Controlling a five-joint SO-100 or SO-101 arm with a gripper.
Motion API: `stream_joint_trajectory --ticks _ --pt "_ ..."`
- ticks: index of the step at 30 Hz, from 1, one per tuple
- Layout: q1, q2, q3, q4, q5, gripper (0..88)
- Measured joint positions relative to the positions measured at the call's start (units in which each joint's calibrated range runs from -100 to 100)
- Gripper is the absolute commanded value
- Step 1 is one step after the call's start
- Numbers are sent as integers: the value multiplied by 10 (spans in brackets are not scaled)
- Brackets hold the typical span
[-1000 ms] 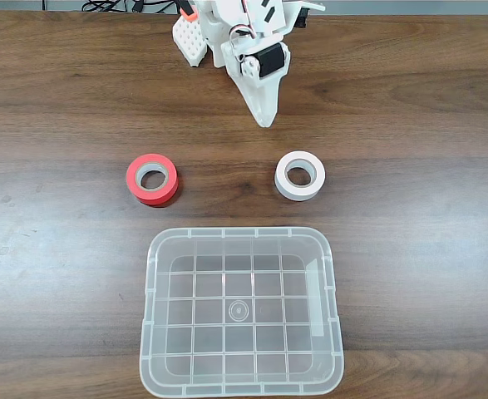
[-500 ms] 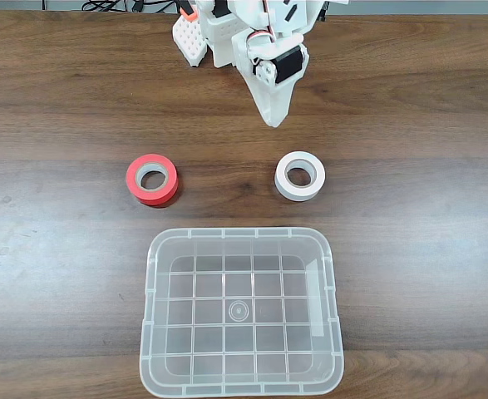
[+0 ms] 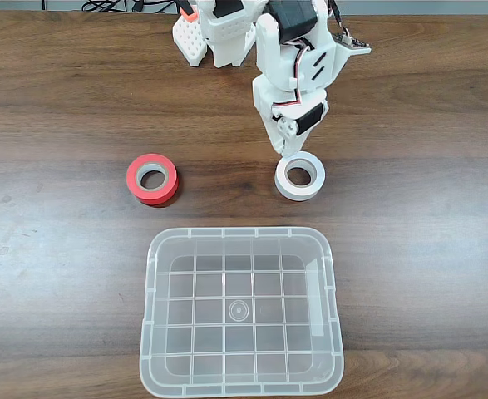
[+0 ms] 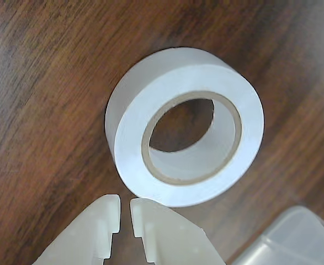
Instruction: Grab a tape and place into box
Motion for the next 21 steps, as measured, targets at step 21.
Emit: stream_joint_trajectory --ticks 21 --pt "4 119 -19 8 11 175"
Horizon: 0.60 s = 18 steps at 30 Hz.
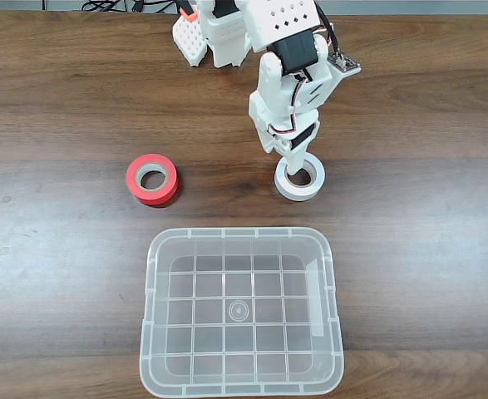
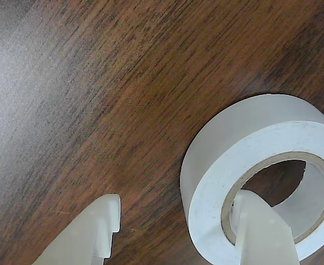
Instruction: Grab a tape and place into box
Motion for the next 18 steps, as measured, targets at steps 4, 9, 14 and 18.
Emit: stream_joint_trajectory --ticks 4,9,14,18 --pt "0 15 -4 -24 4 102" --pt "0 17 -4 -48 7 47" --pt "0 17 -4 -49 7 34" --pt "0 17 -4 -49 7 34"
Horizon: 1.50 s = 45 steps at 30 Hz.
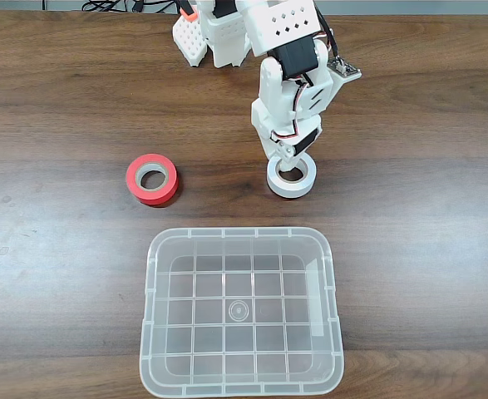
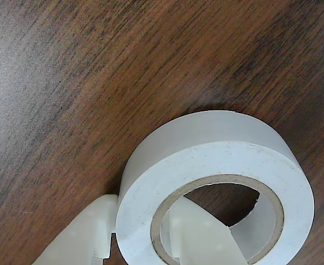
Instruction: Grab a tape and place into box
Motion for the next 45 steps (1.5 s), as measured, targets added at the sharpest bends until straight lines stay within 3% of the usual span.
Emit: stream_joint_trajectory --ticks 6,15,23,31,45 --pt "0 0 0 3 0 30" --pt "0 -107 -65 127 -4 33" --pt "26 -200 -192 219 -4 34" --pt "86 -200 -351 240 -4 34" --pt "165 162 -710 240 -5 34"
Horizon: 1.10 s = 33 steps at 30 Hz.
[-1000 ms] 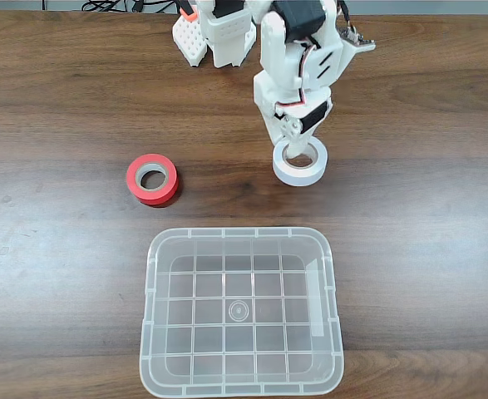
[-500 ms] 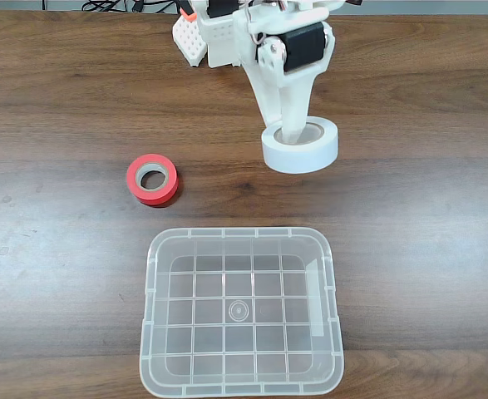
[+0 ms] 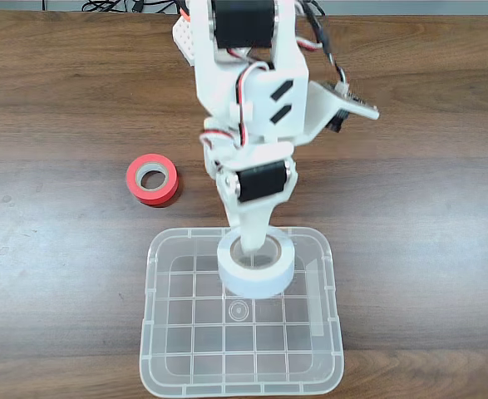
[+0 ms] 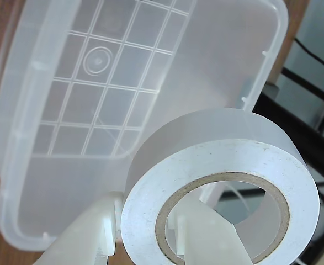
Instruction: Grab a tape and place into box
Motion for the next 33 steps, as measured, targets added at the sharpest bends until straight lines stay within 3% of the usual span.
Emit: stream_joint_trajectory --ticks 10,21,27,33 --pt "2 220 -167 0 1 34" --pt "4 306 -199 0 3 37" --pt "11 311 -202 0 1 171" --pt "12 311 -207 0 0 181"
